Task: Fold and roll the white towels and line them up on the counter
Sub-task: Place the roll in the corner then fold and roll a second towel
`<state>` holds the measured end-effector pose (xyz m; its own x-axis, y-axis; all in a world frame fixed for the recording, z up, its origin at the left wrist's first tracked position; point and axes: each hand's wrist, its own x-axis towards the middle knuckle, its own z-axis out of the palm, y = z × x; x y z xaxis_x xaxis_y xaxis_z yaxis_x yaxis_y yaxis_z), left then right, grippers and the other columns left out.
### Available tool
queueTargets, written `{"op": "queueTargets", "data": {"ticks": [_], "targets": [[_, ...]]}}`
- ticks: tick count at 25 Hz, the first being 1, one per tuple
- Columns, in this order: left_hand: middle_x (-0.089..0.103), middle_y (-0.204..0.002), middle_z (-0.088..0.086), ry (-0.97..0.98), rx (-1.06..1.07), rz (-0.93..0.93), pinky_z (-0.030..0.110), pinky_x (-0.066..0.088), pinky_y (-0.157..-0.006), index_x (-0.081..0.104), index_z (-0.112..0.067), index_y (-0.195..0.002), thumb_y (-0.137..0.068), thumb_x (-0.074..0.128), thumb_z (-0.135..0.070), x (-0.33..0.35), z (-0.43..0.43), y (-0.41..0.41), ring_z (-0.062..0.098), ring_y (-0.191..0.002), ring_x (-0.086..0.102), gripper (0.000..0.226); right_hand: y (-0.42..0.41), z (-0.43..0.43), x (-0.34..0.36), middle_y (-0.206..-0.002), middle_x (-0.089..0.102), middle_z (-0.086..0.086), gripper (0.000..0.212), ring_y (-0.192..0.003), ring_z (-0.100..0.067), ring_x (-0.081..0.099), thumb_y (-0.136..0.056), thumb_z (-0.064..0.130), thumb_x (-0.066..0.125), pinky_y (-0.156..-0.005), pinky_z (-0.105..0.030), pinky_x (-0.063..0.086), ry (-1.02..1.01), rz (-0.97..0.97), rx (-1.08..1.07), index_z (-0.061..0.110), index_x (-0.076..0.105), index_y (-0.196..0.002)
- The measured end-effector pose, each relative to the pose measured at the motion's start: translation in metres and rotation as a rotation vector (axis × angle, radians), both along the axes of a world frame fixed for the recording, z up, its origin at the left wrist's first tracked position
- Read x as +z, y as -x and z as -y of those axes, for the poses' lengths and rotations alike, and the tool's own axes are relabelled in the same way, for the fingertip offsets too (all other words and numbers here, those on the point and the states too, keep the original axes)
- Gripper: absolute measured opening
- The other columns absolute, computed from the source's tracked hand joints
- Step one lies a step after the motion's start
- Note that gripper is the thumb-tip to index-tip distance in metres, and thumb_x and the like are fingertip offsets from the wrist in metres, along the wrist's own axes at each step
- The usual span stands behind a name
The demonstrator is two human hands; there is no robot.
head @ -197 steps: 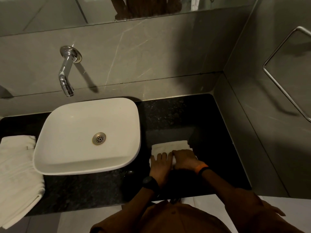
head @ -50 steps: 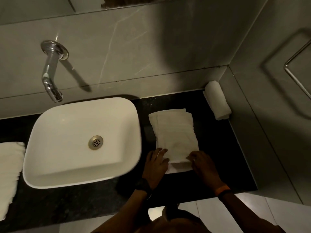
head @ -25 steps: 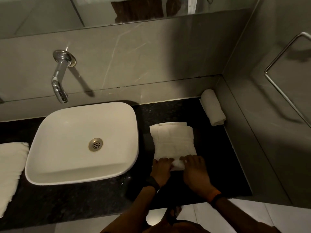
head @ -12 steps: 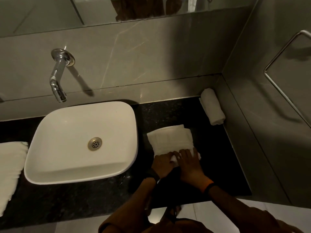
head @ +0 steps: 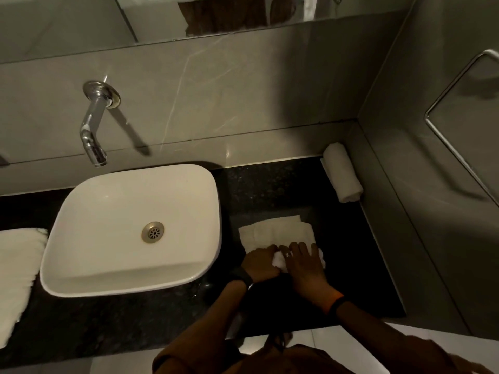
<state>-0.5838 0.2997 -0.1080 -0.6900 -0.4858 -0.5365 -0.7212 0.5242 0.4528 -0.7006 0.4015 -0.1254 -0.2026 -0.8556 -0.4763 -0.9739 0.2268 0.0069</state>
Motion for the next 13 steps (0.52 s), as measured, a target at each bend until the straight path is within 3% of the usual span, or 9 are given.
{"op": "queueTargets", "data": {"ticks": [1, 3, 5, 7, 10, 11, 13], "targets": [[0.065, -0.116, 0.011, 0.063, 0.005, 0.002, 0.041, 0.048, -0.09, 0.047, -0.017, -0.127, -0.08, 0.062, -0.033, 0.002, -0.003, -0.002, 0.034, -0.106, 0.062, 0.052, 0.0, 0.004, -0.002, -0.132, 0.047, -0.012, 0.078, -0.119, -0.034, 0.044, -0.077, 0.045, 0.062, -0.1, -0.053, 0.028, 0.023, 0.004, 0.018, 0.019, 0.028, -0.141], [0.062, -0.12, 0.009, 0.366, -0.075, -0.007, 0.053, 0.042, -0.097, 0.047, -0.018, -0.131, -0.078, 0.062, -0.043, -0.005, -0.02, -0.011, 0.034, -0.111, 0.057, 0.06, 0.009, 0.021, 0.003, -0.127, 0.057, -0.009, 0.068, -0.114, -0.03, 0.053, -0.077, 0.044, 0.063, -0.1, -0.047, 0.034, 0.056, 0.104, -0.02, 0.018, 0.038, -0.134], [0.066, -0.112, 0.008, 0.535, -0.152, 0.036, 0.057, 0.047, -0.092, 0.055, -0.017, -0.127, -0.075, 0.065, -0.052, -0.008, -0.03, -0.015, 0.031, -0.102, 0.062, 0.063, 0.023, 0.036, 0.007, -0.128, 0.06, -0.008, 0.066, -0.114, -0.028, 0.057, -0.078, 0.045, 0.064, -0.1, -0.042, 0.039, -0.015, 0.282, -0.141, 0.018, 0.043, -0.134], [0.068, -0.11, 0.006, 0.461, -0.117, 0.038, 0.055, 0.043, -0.095, 0.056, -0.018, -0.124, -0.075, 0.068, -0.051, -0.008, -0.019, -0.008, 0.03, -0.102, 0.063, 0.06, 0.022, 0.04, 0.009, -0.134, 0.055, -0.008, 0.074, -0.119, -0.028, 0.053, -0.076, 0.05, 0.066, -0.103, -0.044, 0.037, -0.134, 0.295, -0.163, 0.021, 0.037, -0.138], [0.066, -0.116, 0.008, 0.133, -0.026, 0.095, 0.051, 0.032, -0.105, 0.043, -0.021, -0.131, -0.077, 0.064, -0.045, 0.002, 0.012, 0.006, 0.031, -0.111, 0.059, 0.062, 0.002, 0.028, 0.005, -0.139, 0.04, -0.011, 0.093, -0.127, -0.033, 0.038, -0.072, 0.051, 0.069, -0.107, -0.055, 0.025, -0.101, 0.05, -0.03, 0.022, 0.021, -0.145], [0.064, -0.118, 0.008, 0.111, -0.02, 0.093, 0.052, 0.031, -0.106, 0.04, -0.022, -0.132, -0.076, 0.064, -0.043, 0.002, 0.016, 0.008, 0.032, -0.114, 0.057, 0.065, 0.0, 0.026, 0.002, -0.139, 0.041, -0.011, 0.093, -0.126, -0.033, 0.039, -0.073, 0.05, 0.069, -0.106, -0.053, 0.026, -0.044, 0.032, -0.02, 0.021, 0.02, -0.146], [0.055, -0.128, 0.009, 0.272, -0.086, 0.06, 0.059, 0.027, -0.106, 0.034, -0.025, -0.137, -0.072, 0.065, -0.045, -0.001, 0.009, 0.003, 0.034, -0.122, 0.047, 0.075, 0.006, 0.03, 0.006, -0.135, 0.05, -0.009, 0.084, -0.119, -0.029, 0.048, -0.075, 0.049, 0.068, -0.101, -0.045, 0.036, 0.056, 0.132, -0.082, 0.019, 0.028, -0.143]]}}
